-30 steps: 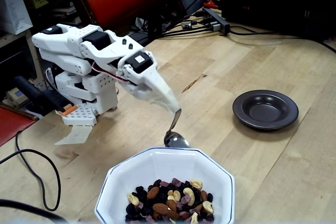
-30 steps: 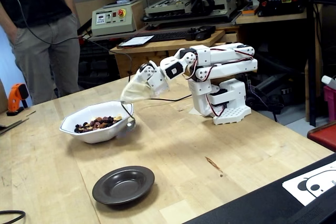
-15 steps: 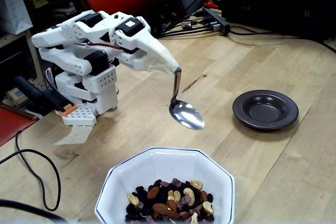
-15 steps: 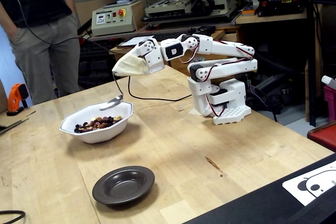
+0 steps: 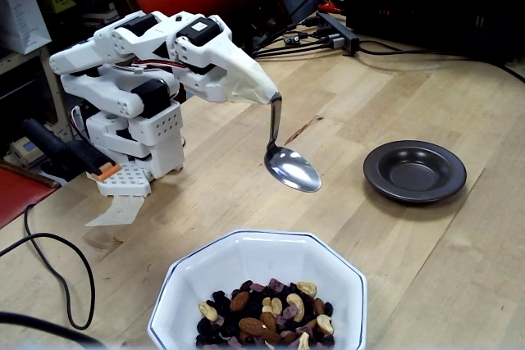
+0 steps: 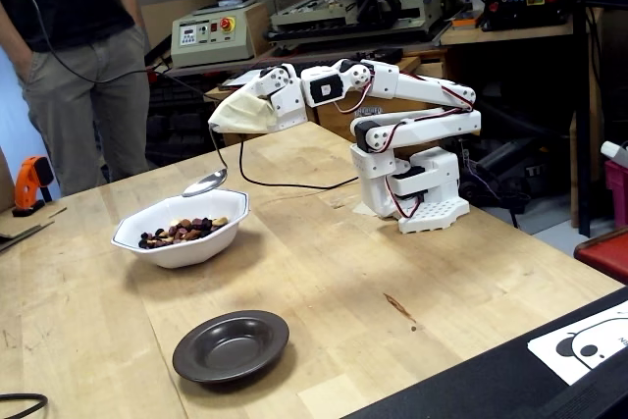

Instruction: Use spoon to transfer food from the white bowl to brown plate

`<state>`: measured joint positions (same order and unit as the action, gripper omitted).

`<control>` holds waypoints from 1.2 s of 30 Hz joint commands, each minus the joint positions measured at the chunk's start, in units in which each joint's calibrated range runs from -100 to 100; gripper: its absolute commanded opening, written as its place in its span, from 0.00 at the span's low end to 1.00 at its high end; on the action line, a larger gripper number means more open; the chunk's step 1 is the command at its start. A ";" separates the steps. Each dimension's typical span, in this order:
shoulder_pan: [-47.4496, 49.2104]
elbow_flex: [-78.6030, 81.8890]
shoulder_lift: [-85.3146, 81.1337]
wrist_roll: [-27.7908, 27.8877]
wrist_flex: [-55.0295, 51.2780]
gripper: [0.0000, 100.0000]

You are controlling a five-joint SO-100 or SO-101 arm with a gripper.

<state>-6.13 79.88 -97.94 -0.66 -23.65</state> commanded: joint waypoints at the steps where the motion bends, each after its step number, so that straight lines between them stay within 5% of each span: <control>1: -0.39 -3.86 -0.52 -0.05 1.35 0.04; 26: -0.76 -7.23 -0.18 -0.05 0.80 0.04; 36: -13.28 -14.93 20.87 -0.29 1.43 0.04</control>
<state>-14.67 71.72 -84.29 -0.66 -23.65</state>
